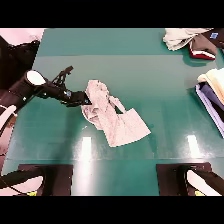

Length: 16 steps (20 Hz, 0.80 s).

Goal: Fold the shirts.

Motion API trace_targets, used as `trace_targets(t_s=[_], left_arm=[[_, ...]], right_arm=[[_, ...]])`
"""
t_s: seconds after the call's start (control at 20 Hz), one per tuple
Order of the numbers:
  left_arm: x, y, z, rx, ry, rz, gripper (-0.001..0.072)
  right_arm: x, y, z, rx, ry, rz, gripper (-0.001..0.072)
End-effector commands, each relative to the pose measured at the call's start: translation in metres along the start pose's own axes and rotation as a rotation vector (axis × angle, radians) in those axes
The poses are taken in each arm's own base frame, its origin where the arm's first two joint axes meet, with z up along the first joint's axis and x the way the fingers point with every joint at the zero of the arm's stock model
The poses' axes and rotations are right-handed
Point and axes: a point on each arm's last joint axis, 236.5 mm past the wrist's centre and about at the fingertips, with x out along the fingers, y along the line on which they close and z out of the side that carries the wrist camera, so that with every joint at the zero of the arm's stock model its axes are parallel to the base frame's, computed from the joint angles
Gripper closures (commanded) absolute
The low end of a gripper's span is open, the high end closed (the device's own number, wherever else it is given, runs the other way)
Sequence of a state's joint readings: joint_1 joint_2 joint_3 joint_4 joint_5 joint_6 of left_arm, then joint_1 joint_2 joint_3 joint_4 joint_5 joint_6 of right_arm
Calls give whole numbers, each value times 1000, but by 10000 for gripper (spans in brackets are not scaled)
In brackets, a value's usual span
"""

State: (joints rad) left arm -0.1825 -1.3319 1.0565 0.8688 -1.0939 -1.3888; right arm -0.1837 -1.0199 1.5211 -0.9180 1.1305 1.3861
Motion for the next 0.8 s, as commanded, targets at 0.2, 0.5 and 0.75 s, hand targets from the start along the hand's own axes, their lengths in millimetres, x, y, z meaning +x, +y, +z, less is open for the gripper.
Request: trace_targets(t_s=[0.2,0.5,0.75], left_arm=[[38,-8,-1,8,-18,-18,165],[5,-18,9,167,26,57,687],[-48,-34,42,273,-116,146,554]], right_arm=[[0,2,-6,0,26,6,698],[-1,-2,-22,-13,92,-11,698],[-4,-16,-39,-37,168,-66,698]])
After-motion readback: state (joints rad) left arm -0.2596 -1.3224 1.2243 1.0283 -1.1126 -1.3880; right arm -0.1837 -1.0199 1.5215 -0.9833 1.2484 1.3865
